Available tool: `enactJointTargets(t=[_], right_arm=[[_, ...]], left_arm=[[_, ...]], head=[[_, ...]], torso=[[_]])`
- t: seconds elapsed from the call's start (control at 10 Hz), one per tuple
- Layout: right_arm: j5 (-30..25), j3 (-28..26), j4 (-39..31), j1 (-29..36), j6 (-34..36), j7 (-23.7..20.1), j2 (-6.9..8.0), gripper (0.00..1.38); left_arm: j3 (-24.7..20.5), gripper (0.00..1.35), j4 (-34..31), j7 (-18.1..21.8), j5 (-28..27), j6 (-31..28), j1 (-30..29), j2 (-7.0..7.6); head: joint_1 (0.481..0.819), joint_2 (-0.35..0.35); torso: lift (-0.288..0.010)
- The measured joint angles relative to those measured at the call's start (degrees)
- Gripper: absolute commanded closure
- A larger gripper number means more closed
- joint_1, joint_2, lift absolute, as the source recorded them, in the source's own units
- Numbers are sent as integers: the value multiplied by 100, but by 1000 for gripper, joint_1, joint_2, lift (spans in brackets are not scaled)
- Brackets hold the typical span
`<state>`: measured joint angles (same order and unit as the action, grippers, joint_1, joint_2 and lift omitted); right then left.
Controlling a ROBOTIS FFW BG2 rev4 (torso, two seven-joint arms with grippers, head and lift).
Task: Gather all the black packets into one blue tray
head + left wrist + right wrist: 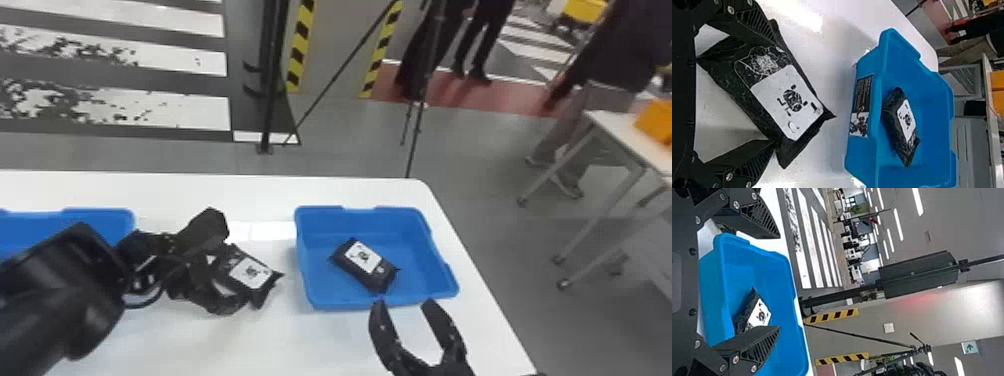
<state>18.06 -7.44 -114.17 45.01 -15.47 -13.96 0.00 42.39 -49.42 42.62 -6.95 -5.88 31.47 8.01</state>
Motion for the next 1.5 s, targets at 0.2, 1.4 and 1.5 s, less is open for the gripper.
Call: enactJointTargets(t=[0.2,1.4,1.5], right_arm=[[58,1,18,3,0,-27,0,211],[227,-13,90,59,48,-156,0,211],[220,-10,90,58,70,-164,0,211]], left_arm=[[206,1197,11,-212,-50,-174,13,-6],[-3032,1211,-4268,464,-691,-73,-2693,564],[-3531,1211,-4926,516,-835,-240,-3133,603]], head=[[695,-350],[695,-264],[695,-216]], torso=[[-110],[-110],[-110]])
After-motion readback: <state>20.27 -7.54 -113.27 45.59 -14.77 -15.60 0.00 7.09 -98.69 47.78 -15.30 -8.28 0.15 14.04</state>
